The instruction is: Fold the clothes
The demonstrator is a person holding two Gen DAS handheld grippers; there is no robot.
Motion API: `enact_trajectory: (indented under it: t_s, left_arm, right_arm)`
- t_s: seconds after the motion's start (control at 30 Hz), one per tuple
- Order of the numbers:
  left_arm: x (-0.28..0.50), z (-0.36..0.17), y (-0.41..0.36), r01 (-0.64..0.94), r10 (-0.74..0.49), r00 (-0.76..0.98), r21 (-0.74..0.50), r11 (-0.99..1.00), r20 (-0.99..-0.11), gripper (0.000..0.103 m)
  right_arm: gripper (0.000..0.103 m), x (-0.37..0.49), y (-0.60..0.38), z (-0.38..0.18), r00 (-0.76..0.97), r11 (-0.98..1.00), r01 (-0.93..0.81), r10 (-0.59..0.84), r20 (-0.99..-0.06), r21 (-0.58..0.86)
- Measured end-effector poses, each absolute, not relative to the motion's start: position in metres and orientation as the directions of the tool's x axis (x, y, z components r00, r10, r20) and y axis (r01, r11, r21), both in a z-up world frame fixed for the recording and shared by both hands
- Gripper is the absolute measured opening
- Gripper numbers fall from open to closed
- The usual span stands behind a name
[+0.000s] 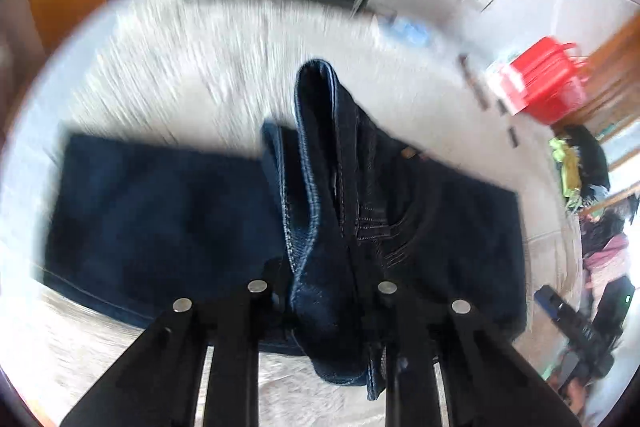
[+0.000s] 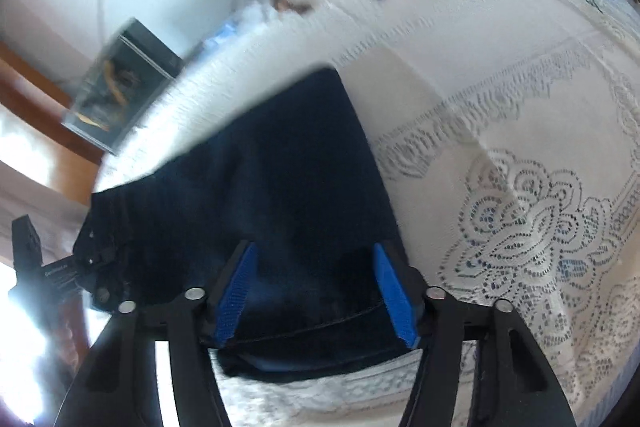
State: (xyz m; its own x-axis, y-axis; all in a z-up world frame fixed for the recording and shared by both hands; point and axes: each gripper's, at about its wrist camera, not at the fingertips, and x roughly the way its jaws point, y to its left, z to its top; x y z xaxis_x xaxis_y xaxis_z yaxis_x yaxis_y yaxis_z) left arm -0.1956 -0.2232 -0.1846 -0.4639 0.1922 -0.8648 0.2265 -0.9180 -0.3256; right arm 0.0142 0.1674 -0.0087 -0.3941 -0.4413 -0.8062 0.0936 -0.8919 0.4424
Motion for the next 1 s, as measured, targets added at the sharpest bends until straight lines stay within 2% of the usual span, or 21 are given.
enact_trajectory:
  t_s: [0.1, 0.17, 0.23, 0.3, 0.37, 0.4, 0.5, 0.57, 0.63, 0.73, 0.8, 0.9, 0.93, 0.97, 1.0]
  left_arm:
    - [-0.173, -0.14, -0.256, 0.215, 0.08, -0.533, -0.226, -0.95, -0.843, 0.019]
    - [-0.163, -0.134, -0.291, 0.25, 0.014, -0.524, -0.17, -0.953, -0.851, 0.019]
    - [-0.167, -0.161, -0.322, 0.301, -0.083, -0.449, -0.063, -0.951, -0.889, 0.022]
    - [-0.168, -0.201, -0.351, 0.354, -0.186, -0.337, 0.059, -0.933, -0.923, 0.031]
    - [-0.168, -0.232, -0.371, 0.379, -0.282, -0.225, 0.183, -0.907, -0.933, 0.033]
    - [-0.164, -0.235, -0.381, 0.393, -0.317, -0.203, 0.219, -0.893, -0.926, 0.034]
    - [-0.154, -0.197, -0.392, 0.456, -0.326, -0.295, 0.167, -0.874, -0.898, 0.057]
    - [-0.153, -0.178, -0.386, 0.447, -0.254, -0.39, 0.059, -0.893, -0.885, 0.083]
    - [-0.163, -0.17, -0.367, 0.395, -0.117, -0.467, -0.089, -0.915, -0.876, 0.086]
    - [-0.185, -0.188, -0.333, 0.303, -0.001, -0.476, -0.163, -0.939, -0.88, 0.086]
    - [-0.198, -0.208, -0.322, 0.283, -0.041, -0.433, -0.093, -0.955, -0.901, 0.086]
    - [-0.208, -0.239, -0.337, 0.341, -0.224, -0.321, 0.108, -0.934, -0.92, 0.086]
    - [-0.21, -0.249, -0.346, 0.355, -0.241, -0.29, 0.129, -0.926, -0.926, 0.091]
    - [-0.21, -0.256, -0.355, 0.372, -0.225, -0.281, 0.11, -0.922, -0.933, 0.103]
    - [-0.209, -0.26, -0.366, 0.402, -0.201, -0.279, 0.076, -0.913, -0.939, 0.103]
  right_arm:
    - [0.059, 0.03, 0.163, 0.025, -0.438, -0.869, 0.155, -0.487, -0.756, 0.47]
    - [0.059, 0.035, 0.149, 0.039, -0.427, -0.842, 0.205, -0.535, -0.729, 0.499]
    - [0.059, 0.037, 0.122, 0.035, -0.404, -0.838, 0.243, -0.545, -0.735, 0.488]
    - [0.058, 0.034, 0.094, 0.011, -0.316, -0.826, 0.278, -0.561, -0.765, 0.491]
    - [0.056, 0.03, 0.074, -0.026, -0.235, -0.869, 0.263, -0.478, -0.846, 0.418]
    - [0.049, 0.031, 0.068, -0.038, -0.203, -0.893, 0.257, -0.424, -0.883, 0.37]
    - [0.047, 0.034, 0.07, -0.019, -0.248, -0.909, 0.259, -0.39, -0.887, 0.327]
    - [0.047, 0.03, 0.071, 0.0, -0.309, -0.912, 0.27, -0.385, -0.87, 0.308]
    - [0.047, 0.017, 0.066, 0.011, -0.333, -0.89, 0.278, -0.441, -0.833, 0.361]
    - [0.052, 0.004, 0.045, 0.01, -0.33, -0.87, 0.3, -0.479, -0.814, 0.39]
    - [0.055, -0.014, 0.022, 0.0, -0.289, -0.854, 0.313, -0.503, -0.815, 0.416]
    - [0.055, -0.035, 0.015, -0.015, -0.272, -0.854, 0.324, -0.496, -0.825, 0.407]
    - [0.052, -0.044, 0.016, -0.022, -0.256, -0.856, 0.312, -0.494, -0.831, 0.413]
    - [0.049, -0.053, 0.023, -0.034, -0.239, -0.876, 0.279, -0.459, -0.855, 0.393]
    - [0.027, -0.063, 0.024, -0.04, -0.226, -0.897, 0.254, -0.42, -0.879, 0.363]
